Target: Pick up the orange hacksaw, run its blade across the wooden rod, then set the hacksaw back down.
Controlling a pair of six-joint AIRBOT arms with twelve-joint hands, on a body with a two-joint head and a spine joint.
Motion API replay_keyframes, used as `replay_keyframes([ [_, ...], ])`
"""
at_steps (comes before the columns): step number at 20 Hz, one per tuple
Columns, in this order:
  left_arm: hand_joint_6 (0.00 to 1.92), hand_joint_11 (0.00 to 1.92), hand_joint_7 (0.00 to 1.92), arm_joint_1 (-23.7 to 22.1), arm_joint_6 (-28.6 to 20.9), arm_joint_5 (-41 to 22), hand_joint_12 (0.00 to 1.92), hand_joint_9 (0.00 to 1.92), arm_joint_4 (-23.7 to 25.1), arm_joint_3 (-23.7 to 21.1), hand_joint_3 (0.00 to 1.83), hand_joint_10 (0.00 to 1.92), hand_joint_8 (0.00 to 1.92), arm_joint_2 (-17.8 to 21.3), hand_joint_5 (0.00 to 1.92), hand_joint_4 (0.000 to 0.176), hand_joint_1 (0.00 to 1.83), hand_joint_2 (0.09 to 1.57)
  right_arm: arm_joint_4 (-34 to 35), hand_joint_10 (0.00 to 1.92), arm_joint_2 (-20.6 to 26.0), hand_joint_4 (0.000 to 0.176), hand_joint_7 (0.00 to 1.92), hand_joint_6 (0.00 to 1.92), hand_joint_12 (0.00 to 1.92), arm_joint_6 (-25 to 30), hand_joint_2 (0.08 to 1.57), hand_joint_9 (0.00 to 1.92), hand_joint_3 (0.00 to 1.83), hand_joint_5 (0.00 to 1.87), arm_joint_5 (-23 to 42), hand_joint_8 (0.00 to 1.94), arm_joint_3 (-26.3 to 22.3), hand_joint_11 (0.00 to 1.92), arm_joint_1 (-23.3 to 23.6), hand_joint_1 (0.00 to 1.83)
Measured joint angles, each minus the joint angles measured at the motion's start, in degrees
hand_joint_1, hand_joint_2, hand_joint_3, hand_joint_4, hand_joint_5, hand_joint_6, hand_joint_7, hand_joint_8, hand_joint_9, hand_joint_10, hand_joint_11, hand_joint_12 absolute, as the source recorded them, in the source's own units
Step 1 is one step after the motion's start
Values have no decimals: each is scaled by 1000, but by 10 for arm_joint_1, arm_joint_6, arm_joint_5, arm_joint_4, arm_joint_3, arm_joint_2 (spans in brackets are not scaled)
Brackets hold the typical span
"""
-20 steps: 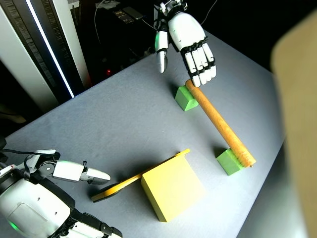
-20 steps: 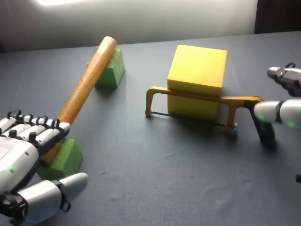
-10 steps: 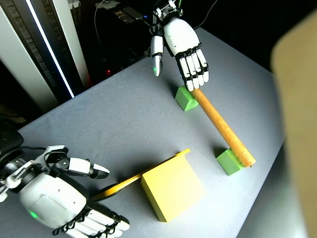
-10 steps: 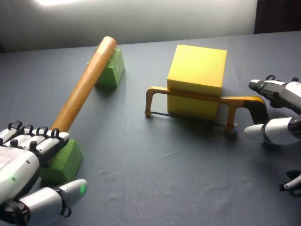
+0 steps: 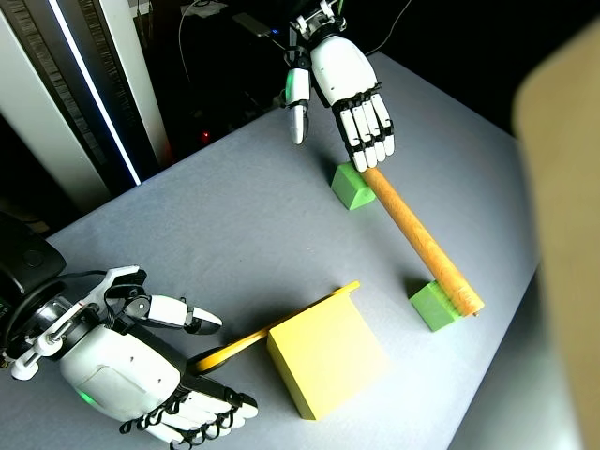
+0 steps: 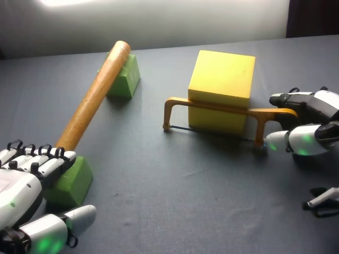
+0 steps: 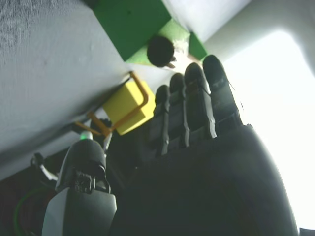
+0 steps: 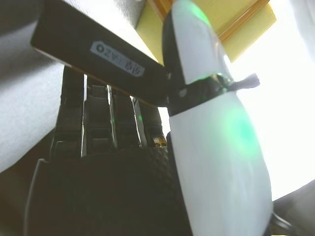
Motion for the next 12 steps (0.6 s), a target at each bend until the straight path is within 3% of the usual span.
replay_keyframes([
  [12,3,0,221,3,-1,-8,463,205,1,0,0,2,1,-7,202,0,0,1260,-2,20,-1,0,473,8,1060,9,1093,420,3,508,-6,8,0,0,3,1145],
])
